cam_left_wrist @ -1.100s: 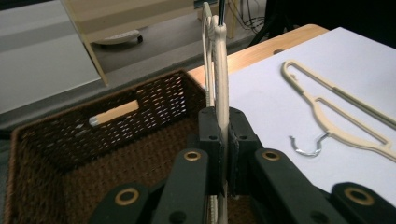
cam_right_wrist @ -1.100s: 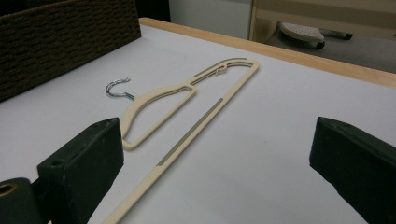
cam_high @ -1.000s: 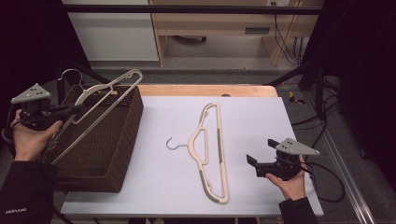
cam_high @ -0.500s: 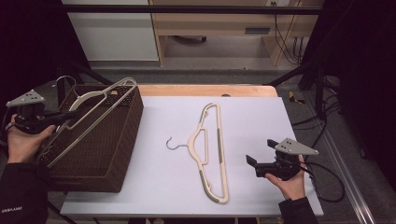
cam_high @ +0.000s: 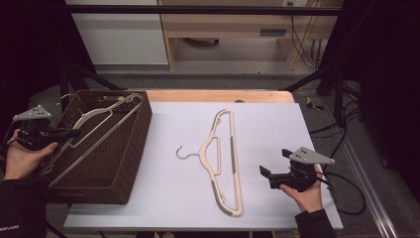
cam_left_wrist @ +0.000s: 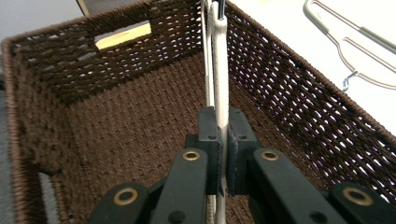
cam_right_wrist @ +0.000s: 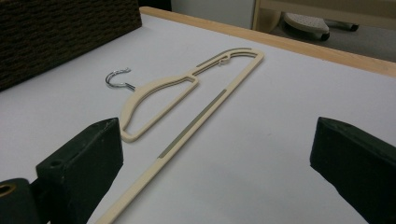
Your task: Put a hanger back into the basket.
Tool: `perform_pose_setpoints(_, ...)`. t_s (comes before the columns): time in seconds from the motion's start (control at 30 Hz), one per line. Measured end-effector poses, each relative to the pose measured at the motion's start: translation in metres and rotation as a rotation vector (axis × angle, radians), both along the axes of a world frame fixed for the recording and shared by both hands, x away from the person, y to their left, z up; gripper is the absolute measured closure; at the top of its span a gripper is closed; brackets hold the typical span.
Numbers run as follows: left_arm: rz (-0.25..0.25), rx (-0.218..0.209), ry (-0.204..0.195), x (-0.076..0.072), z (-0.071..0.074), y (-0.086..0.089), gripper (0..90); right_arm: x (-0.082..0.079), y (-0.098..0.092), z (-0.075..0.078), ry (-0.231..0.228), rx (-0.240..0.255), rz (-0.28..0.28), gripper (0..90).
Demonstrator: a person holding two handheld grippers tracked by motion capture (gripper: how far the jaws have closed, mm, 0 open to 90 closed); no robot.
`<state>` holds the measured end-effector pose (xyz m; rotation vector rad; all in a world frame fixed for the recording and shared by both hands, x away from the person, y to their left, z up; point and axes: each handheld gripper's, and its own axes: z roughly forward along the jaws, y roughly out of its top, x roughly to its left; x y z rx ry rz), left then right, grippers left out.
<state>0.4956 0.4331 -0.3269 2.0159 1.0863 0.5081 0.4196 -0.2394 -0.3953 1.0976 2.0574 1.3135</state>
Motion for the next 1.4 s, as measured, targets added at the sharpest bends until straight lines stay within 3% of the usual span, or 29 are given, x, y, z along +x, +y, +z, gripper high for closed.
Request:
perform_pose_setpoints(0.33,0.081,0.035,0.087,0.015,-0.041,-0.005,86.1,0.0,0.002,-0.001,0.005,0.001,0.0,2.9)
perform_pose_setpoints(0.4,0.129,0.027,0.109,0.015,-0.048,0.001,85.1,0.001,0.002,-0.002,0.007,-0.007,0.005,3.0)
perform_pose_setpoints(0.6,0.23,0.043,0.134,0.016,-0.052,0.009,80.9,0.001,0.005,-0.003,0.013,-0.007,0.006,3.0)
perform_pose_setpoints(0.73,0.297,0.045,0.141,0.012,-0.049,0.015,71.0,0.002,0.005,-0.003,0.014,-0.01,0.011,3.0)
perform_pose_setpoints(0.87,0.34,0.028,0.113,0.005,-0.044,0.018,61.5,0.002,0.006,-0.003,0.015,-0.01,0.011,3.0)
perform_pose_setpoints(1.0,0.357,-0.001,0.033,-0.011,-0.028,0.016,54.0,0.002,0.007,-0.002,0.012,-0.006,0.007,3.1)
perform_pose_setpoints(1.03,0.357,-0.001,0.033,-0.011,-0.028,0.016,51.8,0.002,0.007,-0.002,0.012,-0.006,0.007,3.1)
perform_pose_setpoints(1.07,0.356,-0.03,-0.007,-0.018,-0.022,0.012,49.8,0.001,0.007,-0.001,0.012,-0.004,0.005,3.1)
perform_pose_setpoints(1.1,0.356,-0.03,-0.007,-0.018,-0.022,0.012,48.3,0.001,0.007,-0.001,0.012,-0.004,0.005,3.1)
perform_pose_setpoints(1.17,0.328,-0.074,-0.069,-0.029,-0.013,0.003,45.2,0.001,0.009,0.0,0.007,-0.006,0.008,3.1)
perform_pose_setpoints(1.3,0.268,-0.105,-0.135,-0.039,-0.005,-0.016,37.3,0.001,0.01,0.003,-0.001,-0.005,0.013,3.2)
perform_pose_setpoints(1.33,0.268,-0.105,-0.135,-0.039,-0.005,-0.016,35.3,0.001,0.01,0.003,-0.001,-0.005,0.013,3.2)
perform_pose_setpoints(1.4,0.216,-0.131,-0.176,-0.043,0.0,-0.034,31.1,0.002,0.012,0.005,-0.002,0.008,0.009,3.3)
